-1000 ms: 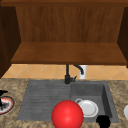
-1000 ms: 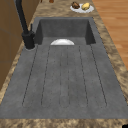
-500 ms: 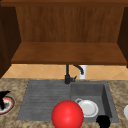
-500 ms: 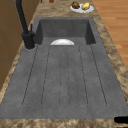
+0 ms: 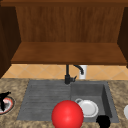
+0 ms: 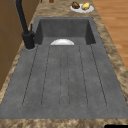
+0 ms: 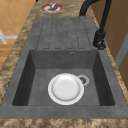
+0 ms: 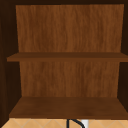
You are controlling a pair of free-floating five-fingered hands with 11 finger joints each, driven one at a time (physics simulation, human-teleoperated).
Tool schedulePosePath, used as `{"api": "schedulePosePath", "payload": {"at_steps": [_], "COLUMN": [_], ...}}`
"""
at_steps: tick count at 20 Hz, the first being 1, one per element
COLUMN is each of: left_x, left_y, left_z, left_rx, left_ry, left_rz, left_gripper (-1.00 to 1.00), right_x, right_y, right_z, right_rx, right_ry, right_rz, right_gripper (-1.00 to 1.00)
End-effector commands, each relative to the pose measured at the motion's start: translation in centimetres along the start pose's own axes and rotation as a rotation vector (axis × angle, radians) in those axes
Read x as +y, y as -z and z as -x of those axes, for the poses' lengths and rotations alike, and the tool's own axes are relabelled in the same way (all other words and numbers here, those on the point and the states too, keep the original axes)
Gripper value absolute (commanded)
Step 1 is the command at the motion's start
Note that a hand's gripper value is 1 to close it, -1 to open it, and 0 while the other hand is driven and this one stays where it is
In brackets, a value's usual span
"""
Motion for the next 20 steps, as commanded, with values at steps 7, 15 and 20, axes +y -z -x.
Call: {"api": "schedulePosePath", "payload": {"at_steps": [7, 15, 20], "left_x": [-1.7, -4.2, -6.2], "left_y": [-2.3, -5.8, -7.7], "left_z": [2.4, 3.8, 5.4], "left_rx": [-0.042, -0.058, -0.056], "left_ry": [-0.008, -0.012, -0.015], "left_rz": [-0.014, -0.016, -0.026], "left_gripper": [-1.0, -1.0, -1.0], "right_x": [0.0, 0.0, 0.0], "right_y": [0.0, 0.0, 0.0], "right_z": [0.0, 0.0, 0.0], "right_rx": [0.0, 0.0, 0.0], "right_ry": [0.0, 0.0, 0.0], "right_rz": [0.0, 0.0, 0.0], "right_gripper": [0.0, 0.0, 0.0]}}
